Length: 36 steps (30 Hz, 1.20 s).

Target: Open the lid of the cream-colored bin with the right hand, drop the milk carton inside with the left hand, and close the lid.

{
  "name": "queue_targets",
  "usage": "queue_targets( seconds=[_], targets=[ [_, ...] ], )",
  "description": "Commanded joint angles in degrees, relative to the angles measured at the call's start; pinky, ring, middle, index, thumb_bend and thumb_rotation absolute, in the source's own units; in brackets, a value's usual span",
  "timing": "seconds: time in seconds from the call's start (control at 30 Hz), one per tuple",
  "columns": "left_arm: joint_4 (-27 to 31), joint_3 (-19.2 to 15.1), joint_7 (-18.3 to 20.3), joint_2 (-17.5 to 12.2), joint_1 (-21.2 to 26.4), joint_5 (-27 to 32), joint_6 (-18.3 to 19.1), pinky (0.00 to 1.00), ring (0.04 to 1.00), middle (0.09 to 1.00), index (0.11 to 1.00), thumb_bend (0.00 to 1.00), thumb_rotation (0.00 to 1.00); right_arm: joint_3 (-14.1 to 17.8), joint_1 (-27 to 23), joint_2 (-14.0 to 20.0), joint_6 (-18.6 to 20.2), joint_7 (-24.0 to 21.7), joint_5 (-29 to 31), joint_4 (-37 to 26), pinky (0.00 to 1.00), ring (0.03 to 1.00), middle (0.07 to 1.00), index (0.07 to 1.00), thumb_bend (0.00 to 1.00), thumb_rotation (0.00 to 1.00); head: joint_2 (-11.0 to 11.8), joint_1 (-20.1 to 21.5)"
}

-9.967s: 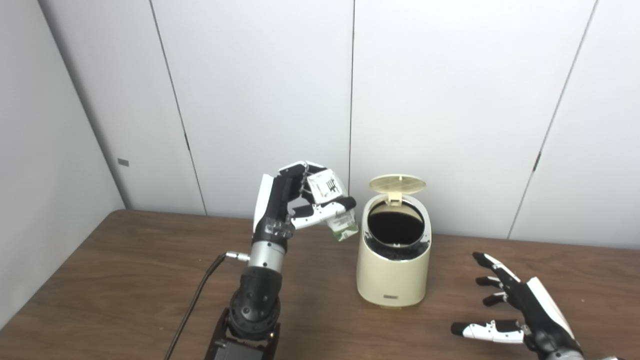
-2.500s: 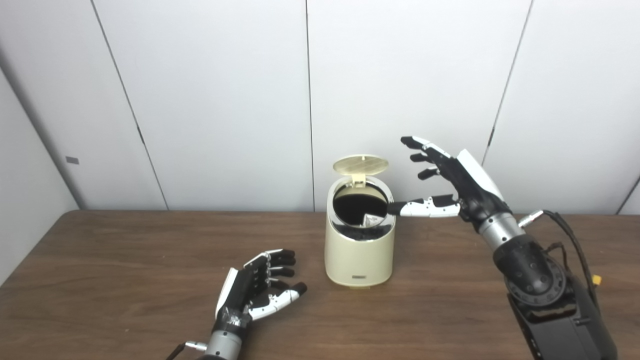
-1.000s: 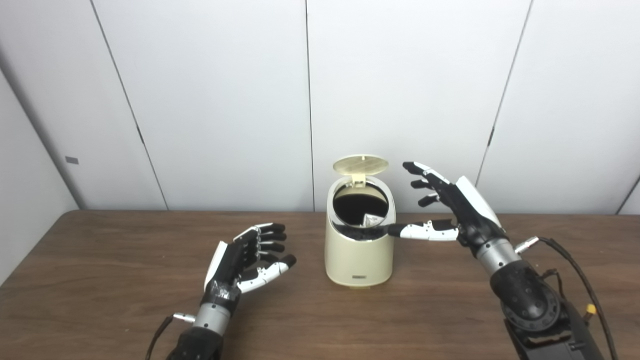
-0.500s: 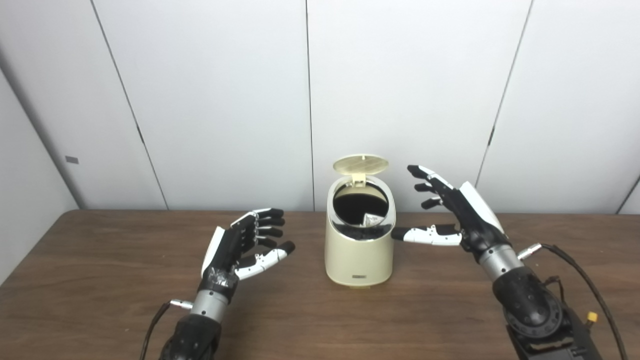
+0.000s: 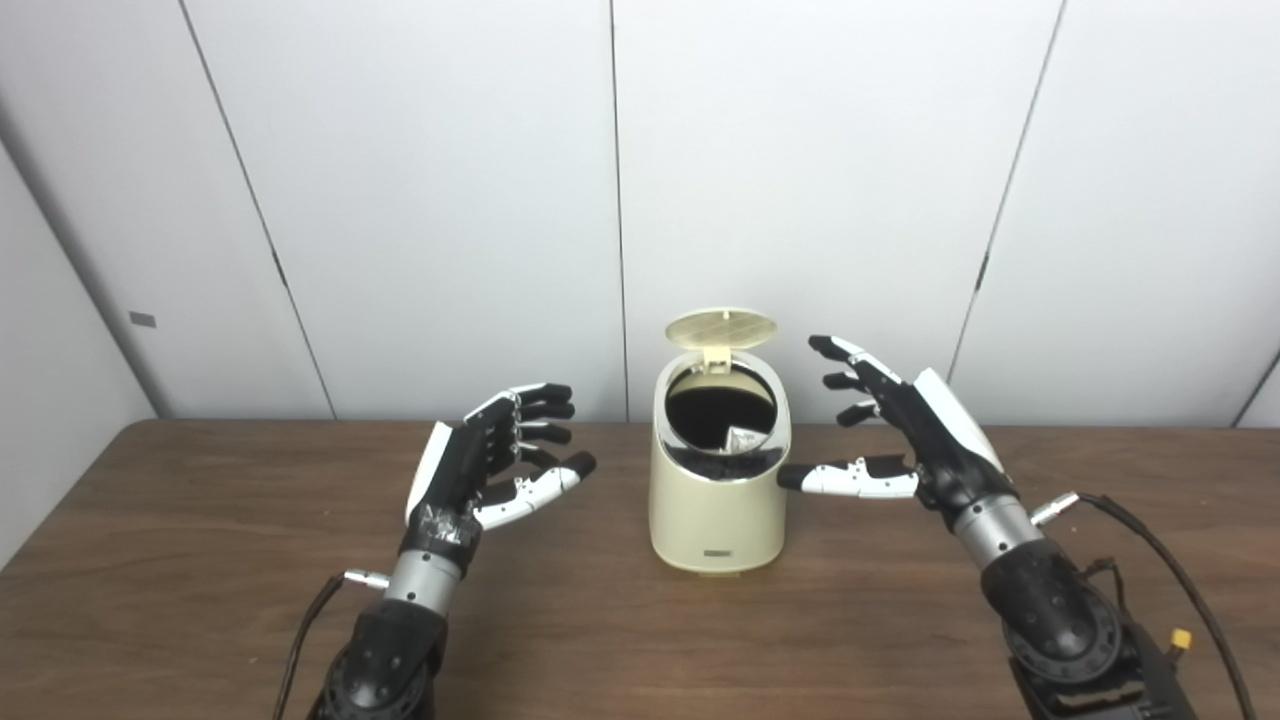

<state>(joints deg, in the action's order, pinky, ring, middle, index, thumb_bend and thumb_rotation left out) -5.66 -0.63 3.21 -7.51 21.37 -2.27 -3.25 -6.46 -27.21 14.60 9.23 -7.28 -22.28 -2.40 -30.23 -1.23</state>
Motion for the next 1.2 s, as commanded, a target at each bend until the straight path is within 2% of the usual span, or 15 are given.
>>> queue_targets(
  seconds=[0.0,0.1,0.17,0.3,0.4,0.57,0.7,0.77,0.83,0.9,1.0,1.17],
  targets=[
    [1.62,-0.31,-0.20,-0.17,2.26,0.29,-0.92,0.55,0.665,0.725,0.760,0.70,0.24,1.26,-3.17,1.00,-2.08,0.94,0.97,-0.41,0.71,0.850,0.921,0.893,0.77,0.44,0.04,-0.42],
    [2.07,-0.59,-0.18,-0.36,2.80,0.48,-0.47,0.55,0.665,0.727,0.765,0.73,0.25,0.84,-3.19,1.39,-3.96,1.03,0.76,1.53,0.69,0.852,0.927,0.902,0.79,0.44,-0.05,-0.52],
    [2.31,-0.66,-0.08,-0.43,2.97,0.62,-0.46,0.55,0.660,0.723,0.762,0.72,0.24,0.29,-2.14,1.18,-2.28,0.93,-0.57,0.28,0.66,0.837,0.920,0.897,0.80,0.43,-0.11,-0.33],
    [2.38,-0.67,0.08,-0.35,2.79,0.71,-0.47,0.55,0.653,0.720,0.755,0.69,0.19,0.14,-1.59,1.15,-0.76,0.47,-1.17,-0.76,0.67,0.825,0.913,0.892,0.79,0.44,-0.15,-0.04],
    [1.98,-0.23,-0.07,-0.11,2.20,0.00,-0.59,0.54,0.655,0.720,0.756,0.68,0.18,1.71,-2.98,1.72,-2.33,0.89,0.80,-0.30,0.72,0.850,0.922,0.894,0.78,0.44,-0.21,-0.24],
    [2.33,-0.25,-0.27,-0.08,3.03,-0.14,-0.11,0.56,0.663,0.725,0.769,0.71,0.26,2.30,-2.65,3.54,-4.20,1.05,0.47,1.18,0.73,0.884,0.970,0.893,0.80,0.45,-0.16,-0.37],
    [1.75,-0.71,0.15,-0.35,3.56,0.90,-1.23,0.53,0.651,0.713,0.758,0.71,0.24,1.69,-1.71,3.02,-6.14,2.06,0.78,3.41,0.65,0.827,0.922,0.894,0.77,0.39,-0.20,0.05],
    [1.21,-0.64,0.38,-0.23,3.06,1.19,-1.41,0.53,0.652,0.716,0.763,0.69,0.22,2.03,-1.45,3.18,-4.86,1.38,1.41,2.34,0.67,0.824,0.955,0.895,0.77,0.41,-0.21,0.19],
    [0.76,-0.30,-0.01,0.00,2.39,0.41,-1.41,0.54,0.650,0.712,0.760,0.68,0.19,2.38,-1.81,3.63,-3.55,0.94,1.35,0.93,0.69,0.861,0.991,0.901,0.78,0.42,-0.21,0.19],
    [0.23,-0.03,-0.21,0.19,1.90,-0.02,-1.71,0.55,0.647,0.705,0.754,0.69,0.19,2.34,-2.45,4.37,-3.34,0.99,0.21,0.11,0.69,0.864,0.977,0.893,0.78,0.44,-0.29,0.49],
    [-0.23,0.29,-0.45,0.36,1.57,-0.55,-2.17,0.57,0.649,0.703,0.757,0.69,0.21,2.30,-3.00,5.23,-2.02,0.14,-0.63,-1.66,0.70,0.830,0.904,0.895,0.75,0.43,-0.17,0.45],
    [-0.26,0.45,-0.60,0.66,0.86,-0.73,-1.96,0.56,0.660,0.706,0.752,0.67,0.18,2.16,-4.29,5.85,-3.59,0.06,-0.02,-0.69,0.69,0.833,0.903,0.901,0.75,0.43,-0.36,0.46]
  ],
)
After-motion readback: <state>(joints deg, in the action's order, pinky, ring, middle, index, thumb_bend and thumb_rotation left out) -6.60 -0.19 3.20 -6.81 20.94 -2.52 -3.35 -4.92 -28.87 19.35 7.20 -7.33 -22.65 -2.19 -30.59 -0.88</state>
